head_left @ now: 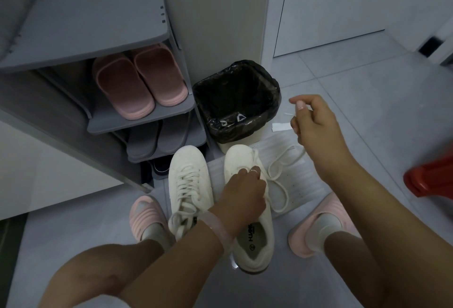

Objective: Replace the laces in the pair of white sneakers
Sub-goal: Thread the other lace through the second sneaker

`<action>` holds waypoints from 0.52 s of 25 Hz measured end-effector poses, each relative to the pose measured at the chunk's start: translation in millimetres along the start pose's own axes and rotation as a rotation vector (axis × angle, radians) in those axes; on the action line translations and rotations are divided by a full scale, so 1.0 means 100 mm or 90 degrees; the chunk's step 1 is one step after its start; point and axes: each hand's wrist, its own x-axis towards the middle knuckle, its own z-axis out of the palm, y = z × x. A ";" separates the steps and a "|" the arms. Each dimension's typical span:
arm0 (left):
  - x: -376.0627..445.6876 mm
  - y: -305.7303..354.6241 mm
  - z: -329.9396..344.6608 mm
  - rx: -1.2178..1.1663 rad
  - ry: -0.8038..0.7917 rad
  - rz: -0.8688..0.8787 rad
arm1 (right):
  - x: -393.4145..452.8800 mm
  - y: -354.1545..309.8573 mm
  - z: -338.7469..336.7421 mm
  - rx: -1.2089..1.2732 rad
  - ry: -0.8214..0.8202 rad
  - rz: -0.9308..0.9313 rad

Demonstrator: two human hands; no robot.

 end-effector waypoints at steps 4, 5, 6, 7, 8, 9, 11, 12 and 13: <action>0.09 0.04 -0.01 0.046 -0.033 -0.023 | -0.04 -0.03 0.01 0.019 -0.050 0.044; 0.10 0.04 -0.02 0.061 -0.057 -0.009 | -0.04 -0.02 0.02 0.017 -0.051 0.051; 0.08 0.05 -0.07 0.041 -0.088 -0.010 | -0.04 -0.01 0.02 0.019 -0.046 0.063; 0.05 0.05 -0.15 -0.041 -0.115 -0.033 | -0.02 -0.01 0.01 0.031 -0.040 0.079; 0.00 0.05 -0.27 -0.197 -0.124 -0.087 | 0.00 -0.01 -0.01 0.052 -0.039 0.095; -0.05 0.01 -0.42 -0.408 -0.097 -0.159 | 0.02 0.00 -0.03 0.072 -0.045 0.108; -0.19 -0.21 -0.78 -0.758 0.081 -0.266 | 0.04 0.03 -0.05 0.051 -0.068 0.115; -0.31 -0.38 -0.96 -0.872 0.185 -0.261 | 0.03 0.05 -0.05 0.008 -0.080 0.111; -0.44 -0.57 -1.13 -0.967 0.283 -0.241 | 0.01 0.08 -0.05 -0.040 -0.091 0.100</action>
